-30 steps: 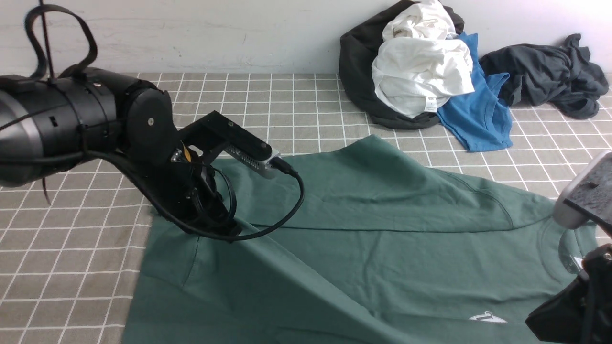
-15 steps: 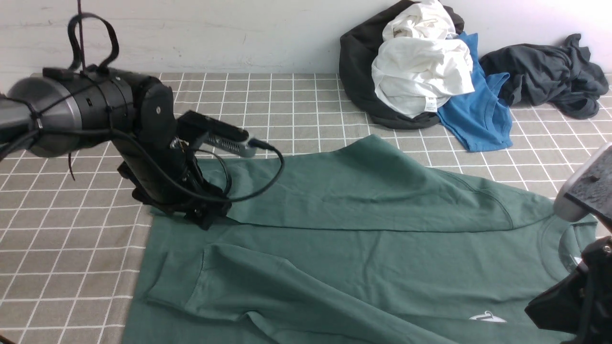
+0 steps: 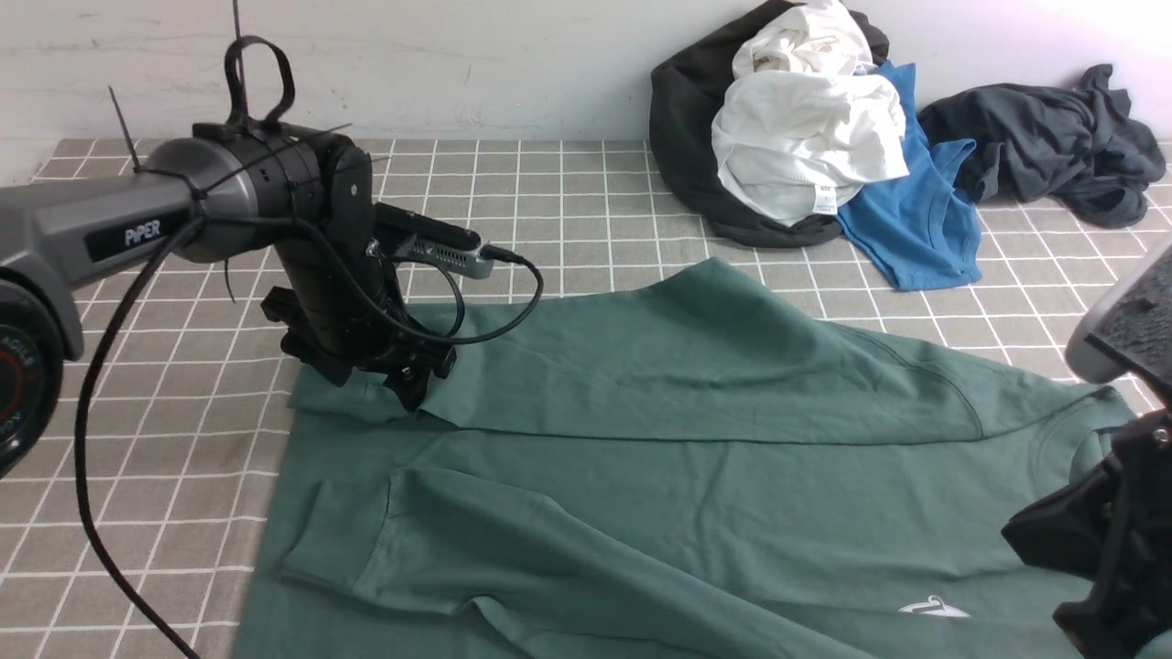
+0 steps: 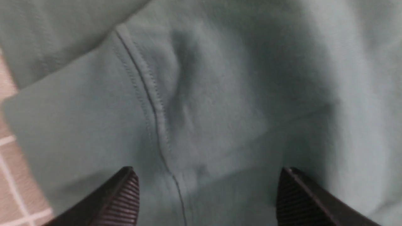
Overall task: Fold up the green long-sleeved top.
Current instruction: Use the left arm to clamp the cuff farthest from it, then use the left arm to drag and drop the cuff onto the cuff closest to the left arm
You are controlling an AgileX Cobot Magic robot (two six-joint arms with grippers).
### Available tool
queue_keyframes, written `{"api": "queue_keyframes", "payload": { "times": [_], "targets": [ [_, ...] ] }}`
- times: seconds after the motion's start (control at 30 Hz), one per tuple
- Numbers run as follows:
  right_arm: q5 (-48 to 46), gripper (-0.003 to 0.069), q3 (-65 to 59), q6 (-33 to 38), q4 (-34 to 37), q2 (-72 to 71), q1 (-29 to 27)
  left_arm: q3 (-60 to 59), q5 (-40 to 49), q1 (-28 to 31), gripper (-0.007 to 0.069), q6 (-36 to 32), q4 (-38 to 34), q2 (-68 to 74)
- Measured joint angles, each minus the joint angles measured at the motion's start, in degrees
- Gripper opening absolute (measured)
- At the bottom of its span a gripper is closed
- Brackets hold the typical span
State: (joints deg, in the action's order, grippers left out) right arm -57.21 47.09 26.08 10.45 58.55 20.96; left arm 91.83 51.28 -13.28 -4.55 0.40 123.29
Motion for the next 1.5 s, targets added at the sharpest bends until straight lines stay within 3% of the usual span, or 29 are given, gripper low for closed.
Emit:
{"api": "queue_keyframes", "payload": {
  "times": [0.17,0.2,0.23,0.33,0.43,0.73,0.93,1.3,1.5],
  "targets": [
    [2.1,-0.0014,0.0,0.0,-0.2,0.0,0.0,1.0,1.1,0.0,0.0398,0.1,-0.4,1.1],
    [2.6,-0.0014,0.0,0.0,-0.2,0.0,0.0,1.1,1.3,0.0,0.0323,0.1,-0.4,1.1],
    [2.6,-0.0014,0.0,0.0,-0.2,0.0,0.0,1.2,1.3,0.0,0.0314,0.1,-0.4,1.1],
    [2.9,-0.0014,0.0,0.0,-0.3,0.0,0.0,1.9,2.9,0.1,0.0112,0.1,0.2,1.2],
    [2.9,-0.0014,0.0,0.0,-0.4,0.0,0.0,3.0,4.6,0.1,0.0027,0.1,0.2,1.2],
    [2.8,-0.0014,0.0,-0.1,0.0,0.0,0.0,2.6,15.5,0.1,0.0013,0.1,-1.9,-7.5],
    [1.9,-0.0014,0.0,-0.4,2.1,0.0,0.1,-11.7,17.6,0.1,0.0013,0.1,-7.8,-22.4],
    [1.8,-0.0014,0.0,-0.5,1.6,0.0,6.5,-35.4,7.9,0.1,0.0022,0.1,-8.8,-33.4],
    [-0.1,-0.0014,0.1,-1.1,1.4,0.0,6.8,-40.0,4.0,0.1,0.0138,-0.1,-8.2,-33.4]
  ]
}}
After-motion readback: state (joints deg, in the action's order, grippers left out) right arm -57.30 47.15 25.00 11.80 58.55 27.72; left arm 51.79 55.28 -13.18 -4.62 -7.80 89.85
